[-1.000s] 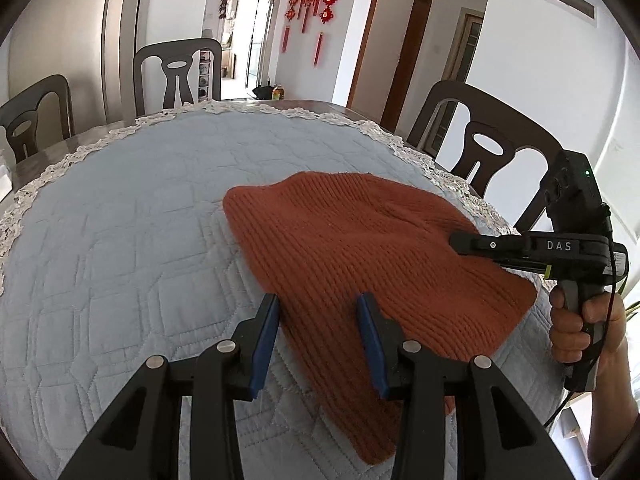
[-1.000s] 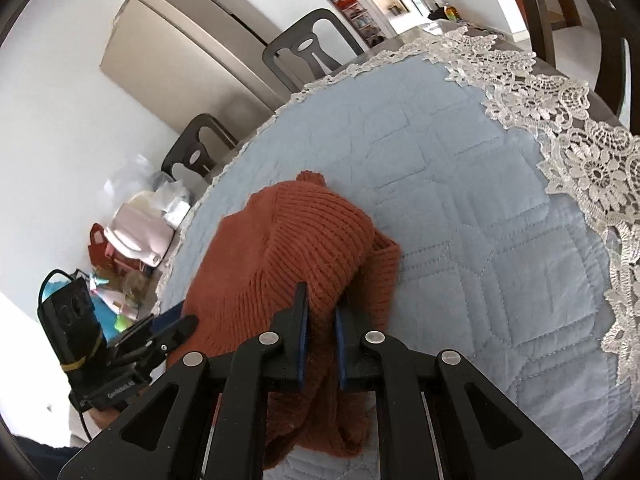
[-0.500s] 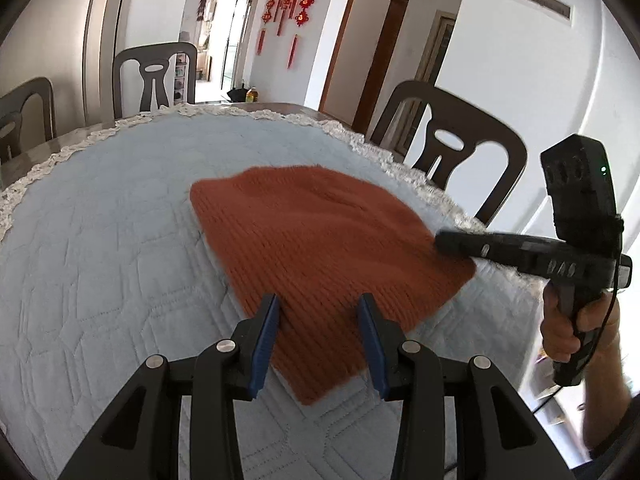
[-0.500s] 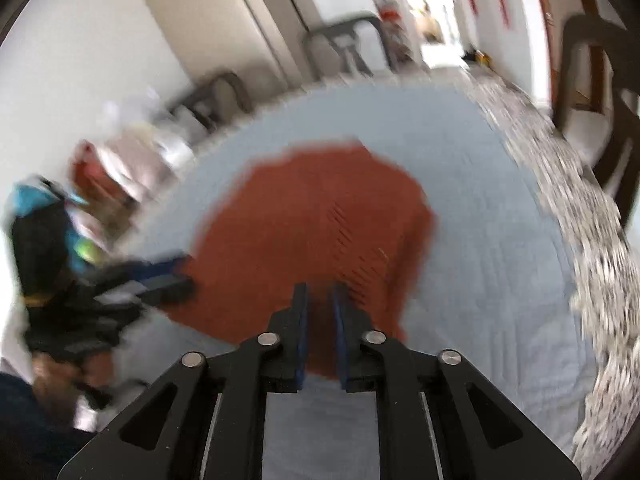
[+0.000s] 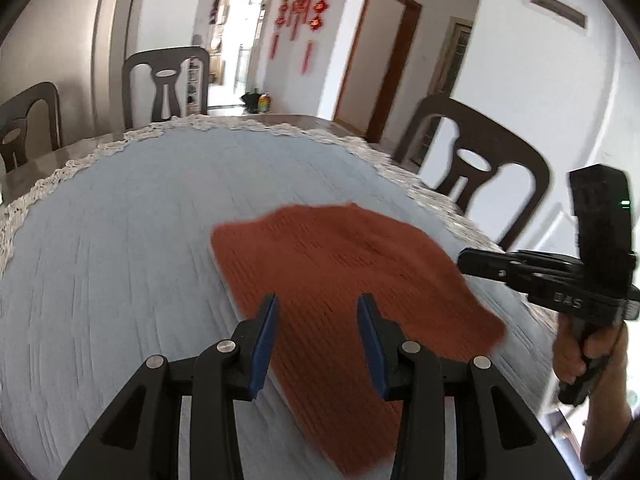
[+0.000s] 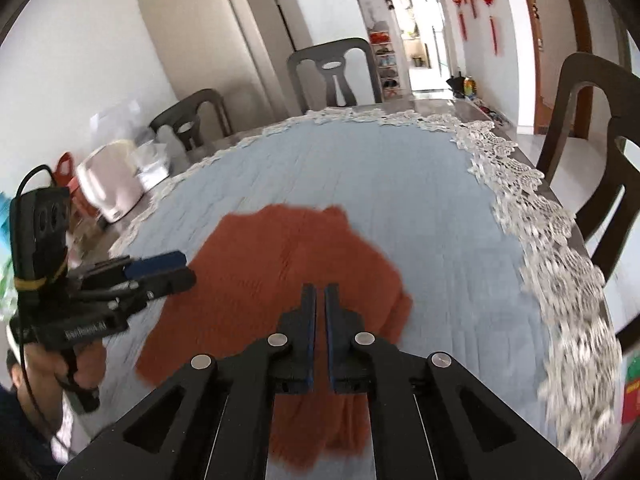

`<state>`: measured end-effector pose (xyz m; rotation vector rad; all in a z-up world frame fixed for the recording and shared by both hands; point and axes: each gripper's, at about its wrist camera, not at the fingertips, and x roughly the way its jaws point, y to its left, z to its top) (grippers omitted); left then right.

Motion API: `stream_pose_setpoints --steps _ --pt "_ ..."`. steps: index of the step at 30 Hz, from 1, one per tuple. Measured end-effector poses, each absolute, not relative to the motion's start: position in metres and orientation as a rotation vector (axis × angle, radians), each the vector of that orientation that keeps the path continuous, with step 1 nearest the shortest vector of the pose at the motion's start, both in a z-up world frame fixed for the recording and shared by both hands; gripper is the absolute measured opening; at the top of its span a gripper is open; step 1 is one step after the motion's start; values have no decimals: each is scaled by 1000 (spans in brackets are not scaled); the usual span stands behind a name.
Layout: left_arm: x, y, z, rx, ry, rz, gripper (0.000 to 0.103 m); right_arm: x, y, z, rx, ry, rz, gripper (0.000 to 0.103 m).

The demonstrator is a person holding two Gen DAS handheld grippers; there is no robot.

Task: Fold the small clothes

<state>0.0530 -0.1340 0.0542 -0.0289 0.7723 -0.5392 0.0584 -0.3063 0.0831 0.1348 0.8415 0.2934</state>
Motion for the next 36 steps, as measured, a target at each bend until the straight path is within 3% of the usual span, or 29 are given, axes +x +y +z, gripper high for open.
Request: stream_pose_setpoints --steps 3,8,19,26,36 --pt "74 -144 41 -17 816 -524 43 74 -309 57 92 920 211 2" --pt "74 -154 26 -15 832 -527 43 73 -317 52 132 897 209 0" --pt "43 -130 48 -20 780 -568 43 15 -307 94 83 814 330 4" --pt "-1 -118 41 -22 823 -615 43 -9 -309 68 72 873 342 2" --pt "0 -117 41 -20 832 -595 43 -3 -307 89 71 823 315 5"
